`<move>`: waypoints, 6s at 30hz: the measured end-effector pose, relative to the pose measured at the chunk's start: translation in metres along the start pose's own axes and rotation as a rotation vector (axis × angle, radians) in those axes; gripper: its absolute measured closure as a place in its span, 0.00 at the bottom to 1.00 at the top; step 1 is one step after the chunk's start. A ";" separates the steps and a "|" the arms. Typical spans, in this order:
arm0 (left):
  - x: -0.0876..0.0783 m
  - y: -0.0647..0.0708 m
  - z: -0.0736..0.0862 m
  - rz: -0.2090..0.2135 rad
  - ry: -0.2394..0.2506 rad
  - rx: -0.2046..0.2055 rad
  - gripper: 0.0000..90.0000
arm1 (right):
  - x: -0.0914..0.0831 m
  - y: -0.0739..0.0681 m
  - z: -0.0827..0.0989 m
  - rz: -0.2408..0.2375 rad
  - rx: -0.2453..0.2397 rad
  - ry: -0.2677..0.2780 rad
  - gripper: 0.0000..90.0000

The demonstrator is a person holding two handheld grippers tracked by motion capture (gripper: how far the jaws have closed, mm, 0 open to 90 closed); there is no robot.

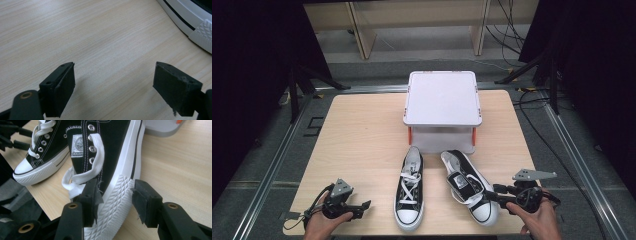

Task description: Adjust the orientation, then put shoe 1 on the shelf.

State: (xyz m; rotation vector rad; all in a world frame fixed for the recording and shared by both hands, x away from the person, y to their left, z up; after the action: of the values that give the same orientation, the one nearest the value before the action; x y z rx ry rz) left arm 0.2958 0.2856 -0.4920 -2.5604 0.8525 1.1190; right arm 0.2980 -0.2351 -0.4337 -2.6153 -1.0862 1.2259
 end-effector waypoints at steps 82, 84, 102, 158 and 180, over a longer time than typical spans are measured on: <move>0.000 0.001 0.001 0.000 0.000 -0.019 0.19 | 0.008 0.035 -0.013 0.210 -0.075 -0.091 0.37; 0.000 -0.001 0.000 -0.004 0.004 -0.003 0.19 | 0.006 0.027 -0.005 0.194 -0.079 -0.124 0.36; 0.000 -0.001 0.000 0.010 -0.019 0.009 0.19 | 0.053 0.014 -0.018 0.265 -0.177 -0.173 0.32; 0.003 -0.003 -0.001 -0.011 -0.006 -0.019 0.19 | 0.052 -0.030 -0.056 0.158 -0.195 -0.304 0.46; 0.002 -0.002 -0.001 0.002 -0.006 -0.004 0.19 | 0.066 -0.021 -0.060 0.155 -0.263 -0.400 0.76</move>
State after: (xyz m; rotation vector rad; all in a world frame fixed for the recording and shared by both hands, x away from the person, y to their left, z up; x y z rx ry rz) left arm 0.2984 0.2861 -0.4932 -2.5588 0.8531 1.1291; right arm 0.3567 -0.1649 -0.4287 -2.7585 -1.1892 1.8164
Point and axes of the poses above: each handheld gripper's, and its own axes: x roughly forward along the jaws, z roughly out of its underside, y roughly to its right, the point moved 1 cm from there along x, roughly forward along the jaws, and after that the axes turned 2 degrees about z, right-handed, at the moved point
